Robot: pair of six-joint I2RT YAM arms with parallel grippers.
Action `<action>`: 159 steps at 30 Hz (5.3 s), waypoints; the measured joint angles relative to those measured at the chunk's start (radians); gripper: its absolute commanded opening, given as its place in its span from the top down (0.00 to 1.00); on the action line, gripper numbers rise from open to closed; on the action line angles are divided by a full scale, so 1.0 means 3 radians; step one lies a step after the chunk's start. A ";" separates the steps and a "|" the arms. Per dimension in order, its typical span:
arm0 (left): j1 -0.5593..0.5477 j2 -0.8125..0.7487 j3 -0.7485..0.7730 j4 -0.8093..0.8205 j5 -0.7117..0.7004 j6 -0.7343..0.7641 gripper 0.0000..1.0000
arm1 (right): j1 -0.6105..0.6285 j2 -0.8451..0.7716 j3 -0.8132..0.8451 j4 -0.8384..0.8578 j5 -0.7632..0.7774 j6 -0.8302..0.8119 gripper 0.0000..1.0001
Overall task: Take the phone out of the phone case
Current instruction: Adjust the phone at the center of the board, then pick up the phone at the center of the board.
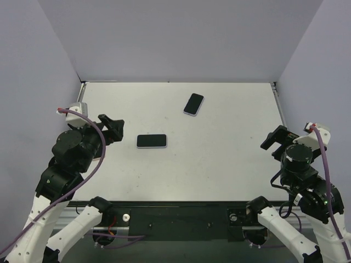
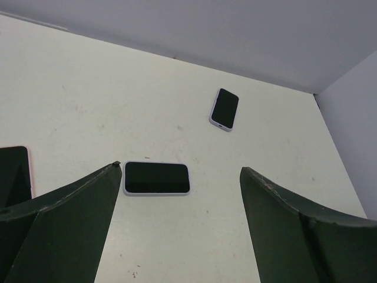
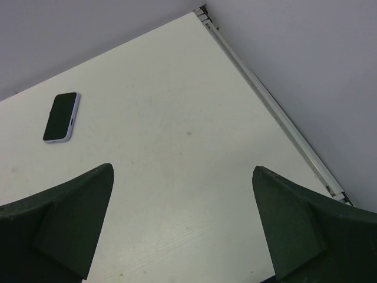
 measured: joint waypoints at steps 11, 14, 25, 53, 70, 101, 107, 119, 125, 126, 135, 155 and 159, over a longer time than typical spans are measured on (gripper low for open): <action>0.0001 0.0416 -0.0693 0.0498 0.0416 -0.0902 0.08 | 0.0000 -0.0009 -0.0383 0.0148 -0.0523 0.0071 0.02; 0.0006 0.0699 -0.0970 0.0940 0.0596 -0.1266 0.08 | 0.0000 -0.0009 -0.0448 0.0168 -0.0712 0.0078 0.02; 0.0159 0.2958 -0.0376 0.2148 0.0796 -0.2138 0.23 | 0.0000 -0.0032 -0.0449 0.0245 -0.1150 0.0072 0.02; -0.0050 0.4275 0.0278 0.1639 0.0511 -0.2482 0.54 | 0.0000 -0.0435 -0.0281 0.0009 -0.1003 -0.0052 0.04; -0.0149 0.2566 -0.0828 0.1275 0.0303 -0.1598 0.41 | 0.0000 -0.0393 -0.0272 0.0005 -0.1031 0.0100 0.08; -0.0062 0.4204 0.0252 0.1044 0.0868 -0.2869 0.55 | 0.0000 -0.0273 -0.0285 -0.0005 -0.0996 0.0183 0.10; -0.0198 0.3489 -0.0593 0.0999 0.0781 -0.2875 0.52 | 0.0000 -0.0252 -0.0347 0.0036 -0.0996 0.0184 0.10; -0.0031 0.2266 -0.0900 0.0263 0.0451 -0.1765 0.13 | 0.0000 -0.0189 -0.0636 0.0102 -0.1148 0.0258 0.10; 0.0421 0.2269 -0.0636 -0.0056 0.0554 -0.0558 0.08 | 0.0000 -0.0207 -0.0649 0.0160 -0.1209 0.0277 0.10; 0.0459 0.2300 -0.0561 -0.0114 0.0562 -0.0356 0.07 | 0.0000 -0.0212 -0.0650 0.0170 -0.1211 0.0280 0.10; 0.0776 0.3119 0.0081 -0.0244 0.1043 0.0697 0.05 | 0.0000 -0.0226 -0.0673 0.0289 -0.1335 0.0280 0.10; 0.0882 0.3840 0.0193 -0.0150 0.1699 0.0769 0.04 | 0.0000 -0.0253 -0.0676 0.0294 -0.1385 0.0333 0.10; 0.0813 0.3843 0.0195 -0.0139 0.1541 0.0713 0.04 | 0.0000 -0.0242 -0.0678 0.0295 -0.1403 0.0356 0.10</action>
